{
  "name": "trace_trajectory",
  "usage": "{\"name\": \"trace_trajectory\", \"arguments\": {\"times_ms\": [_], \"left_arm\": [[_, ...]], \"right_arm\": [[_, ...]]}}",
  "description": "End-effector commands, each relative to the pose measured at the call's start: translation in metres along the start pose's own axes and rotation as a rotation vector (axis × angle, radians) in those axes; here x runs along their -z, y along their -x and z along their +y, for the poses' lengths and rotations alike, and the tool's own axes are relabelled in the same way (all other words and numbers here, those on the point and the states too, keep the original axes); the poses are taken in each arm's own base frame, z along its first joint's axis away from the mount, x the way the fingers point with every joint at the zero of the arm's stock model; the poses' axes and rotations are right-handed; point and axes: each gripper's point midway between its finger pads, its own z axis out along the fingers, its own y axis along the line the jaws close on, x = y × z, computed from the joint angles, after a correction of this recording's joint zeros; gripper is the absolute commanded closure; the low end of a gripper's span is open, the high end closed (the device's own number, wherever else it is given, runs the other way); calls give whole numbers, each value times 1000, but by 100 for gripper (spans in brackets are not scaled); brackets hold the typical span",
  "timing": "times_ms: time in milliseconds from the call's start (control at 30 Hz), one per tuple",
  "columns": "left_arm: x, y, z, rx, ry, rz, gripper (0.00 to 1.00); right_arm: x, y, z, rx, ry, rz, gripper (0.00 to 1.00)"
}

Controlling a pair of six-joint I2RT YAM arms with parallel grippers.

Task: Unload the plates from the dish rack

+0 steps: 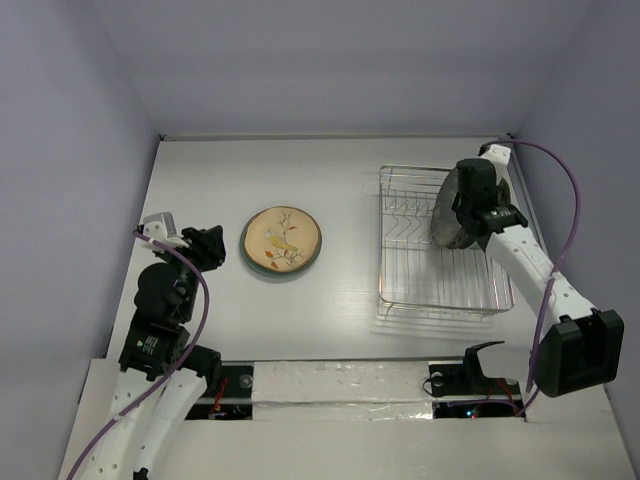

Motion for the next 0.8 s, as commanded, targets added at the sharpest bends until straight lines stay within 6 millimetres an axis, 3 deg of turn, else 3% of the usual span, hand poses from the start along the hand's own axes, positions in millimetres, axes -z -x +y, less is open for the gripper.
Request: {"name": "trace_trajectory", "arguments": {"times_ms": [0, 200, 400, 500, 533, 600, 633, 667, 733, 767], "left_arm": [[0, 14, -6, 9, -19, -42, 64], [0, 14, -6, 10, -19, -44, 64], [0, 13, -5, 9, -18, -41, 64], [-1, 13, -6, 8, -17, -40, 64], [-1, 13, -6, 8, -17, -40, 64], [0, 14, -6, 11, -20, -45, 64], [0, 14, -6, 11, -19, -44, 64], [1, 15, -6, 12, -21, -48, 64], [1, 15, -6, 14, -22, -49, 64], [1, 15, -6, 12, -21, -48, 64]], "right_arm": [[36, 77, -3, -110, 58, -188, 100], [70, 104, -5, -171, 145, -251, 100], [122, 139, 0, -280, 334, -356, 100], [144, 144, 29, -312, 536, -380, 100], [161, 149, 53, -339, 680, -391, 100], [167, 142, 80, -368, 808, -360, 100], [171, 127, 101, -398, 900, -298, 100], [187, 132, 121, -420, 997, -321, 100], [186, 116, 158, -461, 1066, -240, 100], [194, 118, 174, -475, 1110, -242, 100]]}}
